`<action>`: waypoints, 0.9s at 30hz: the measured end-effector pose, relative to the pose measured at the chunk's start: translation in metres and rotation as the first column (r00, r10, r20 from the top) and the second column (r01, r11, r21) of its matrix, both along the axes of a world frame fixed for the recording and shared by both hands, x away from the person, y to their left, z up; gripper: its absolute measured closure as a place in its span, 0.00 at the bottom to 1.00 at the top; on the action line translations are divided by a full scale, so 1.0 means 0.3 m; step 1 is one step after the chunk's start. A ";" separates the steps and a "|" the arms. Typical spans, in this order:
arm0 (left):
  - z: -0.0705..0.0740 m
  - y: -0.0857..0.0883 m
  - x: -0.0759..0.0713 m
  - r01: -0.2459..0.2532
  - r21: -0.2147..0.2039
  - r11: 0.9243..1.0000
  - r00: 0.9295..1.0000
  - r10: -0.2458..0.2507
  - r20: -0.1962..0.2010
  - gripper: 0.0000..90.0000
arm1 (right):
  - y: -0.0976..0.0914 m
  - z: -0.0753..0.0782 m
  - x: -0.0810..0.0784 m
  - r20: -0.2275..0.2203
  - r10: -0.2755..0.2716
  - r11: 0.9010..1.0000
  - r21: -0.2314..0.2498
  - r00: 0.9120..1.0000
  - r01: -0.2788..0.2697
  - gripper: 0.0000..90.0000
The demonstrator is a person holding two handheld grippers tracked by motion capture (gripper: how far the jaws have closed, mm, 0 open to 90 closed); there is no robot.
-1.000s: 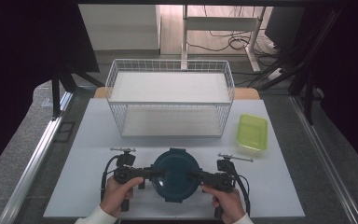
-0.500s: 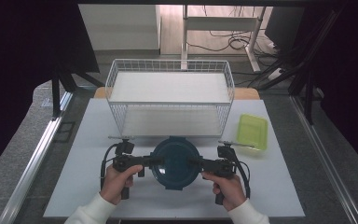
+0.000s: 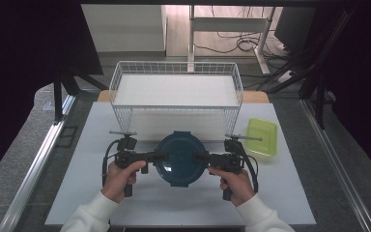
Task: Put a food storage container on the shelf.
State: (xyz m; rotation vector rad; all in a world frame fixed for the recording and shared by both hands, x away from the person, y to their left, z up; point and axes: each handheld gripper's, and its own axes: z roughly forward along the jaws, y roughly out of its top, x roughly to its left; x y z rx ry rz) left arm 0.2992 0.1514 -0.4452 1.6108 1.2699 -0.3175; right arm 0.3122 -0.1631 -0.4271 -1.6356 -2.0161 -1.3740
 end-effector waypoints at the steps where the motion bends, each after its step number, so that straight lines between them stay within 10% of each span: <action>1: 0.011 0.003 0.006 -0.002 0.000 1.000 1.000 0.002 0.006 0.45 | 0.001 0.006 0.003 0.005 -0.001 1.000 0.001 1.000 0.001 0.41; 27: 0.161 0.031 0.060 -0.023 -0.028 0.999 0.997 0.025 0.068 0.45 | 0.031 0.179 0.068 0.076 0.008 1.000 -0.016 0.997 -0.007 0.41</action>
